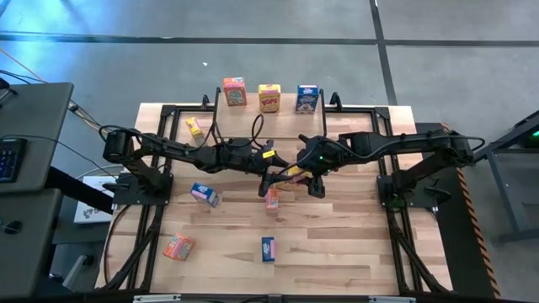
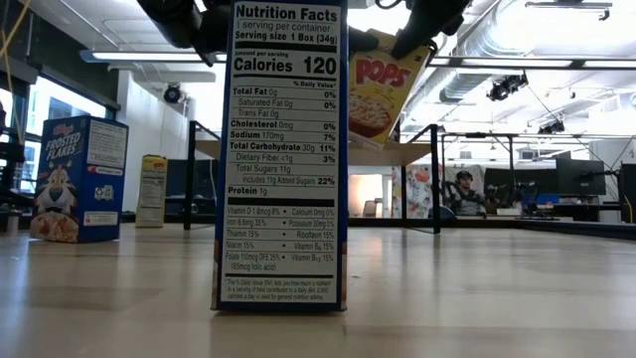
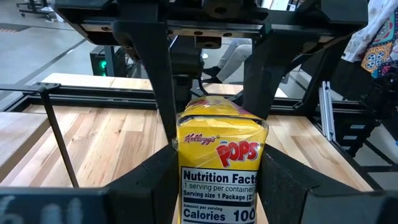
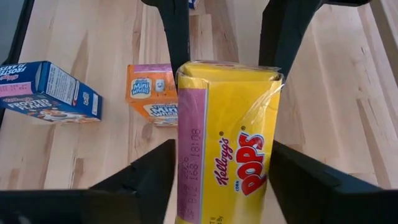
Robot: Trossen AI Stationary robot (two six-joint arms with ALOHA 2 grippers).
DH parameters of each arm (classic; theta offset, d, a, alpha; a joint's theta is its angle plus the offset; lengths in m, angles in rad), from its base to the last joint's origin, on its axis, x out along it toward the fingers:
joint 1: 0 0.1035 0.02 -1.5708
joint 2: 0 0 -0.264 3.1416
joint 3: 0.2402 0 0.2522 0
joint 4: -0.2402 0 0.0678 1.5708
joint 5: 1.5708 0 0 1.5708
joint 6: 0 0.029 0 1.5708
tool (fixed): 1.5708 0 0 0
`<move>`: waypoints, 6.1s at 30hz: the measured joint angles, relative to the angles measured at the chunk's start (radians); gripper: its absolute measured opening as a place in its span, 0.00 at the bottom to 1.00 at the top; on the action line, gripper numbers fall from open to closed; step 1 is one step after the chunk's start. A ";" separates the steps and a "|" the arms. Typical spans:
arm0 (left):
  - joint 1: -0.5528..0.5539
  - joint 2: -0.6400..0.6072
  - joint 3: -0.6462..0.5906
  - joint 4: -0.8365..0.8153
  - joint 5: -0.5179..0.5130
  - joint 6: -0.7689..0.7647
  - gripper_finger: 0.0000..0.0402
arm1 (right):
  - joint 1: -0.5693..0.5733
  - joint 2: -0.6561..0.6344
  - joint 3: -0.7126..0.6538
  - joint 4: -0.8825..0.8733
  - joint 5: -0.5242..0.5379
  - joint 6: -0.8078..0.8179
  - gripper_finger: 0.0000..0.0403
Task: Stack cereal on shelf
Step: Put the right yellow cereal box on the shelf aligned with the other yellow cereal box
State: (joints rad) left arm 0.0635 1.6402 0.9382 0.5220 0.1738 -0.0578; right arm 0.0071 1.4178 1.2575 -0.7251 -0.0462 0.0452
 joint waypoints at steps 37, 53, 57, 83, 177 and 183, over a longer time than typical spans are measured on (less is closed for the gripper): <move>0.168 -0.405 -0.151 -0.144 0.017 0.095 0.43 | 0.017 -0.425 -0.003 -0.081 0.183 0.033 0.66; 0.298 -0.381 -0.289 0.216 0.033 0.089 0.43 | 0.185 -0.585 -0.230 0.045 0.342 0.088 0.66; 0.334 -0.348 -0.289 0.248 0.076 0.088 0.43 | 0.197 -0.664 -0.349 0.146 0.331 0.089 0.66; 0.424 -0.271 -0.289 0.375 0.207 0.059 0.43 | 0.198 -1.240 -1.010 0.467 0.327 0.166 0.66; 0.599 -0.078 -0.197 0.462 0.323 0.026 0.43 | 0.196 -1.406 -1.165 0.480 0.193 0.313 0.66; 0.599 -0.078 -0.197 0.461 0.314 0.042 0.43 | 0.196 -1.406 -1.165 0.480 0.193 0.313 0.66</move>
State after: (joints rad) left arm 0.6628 1.5623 0.7414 0.9833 0.4882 -0.0161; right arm 0.2031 0.0120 0.0921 -0.2455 0.1463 0.3584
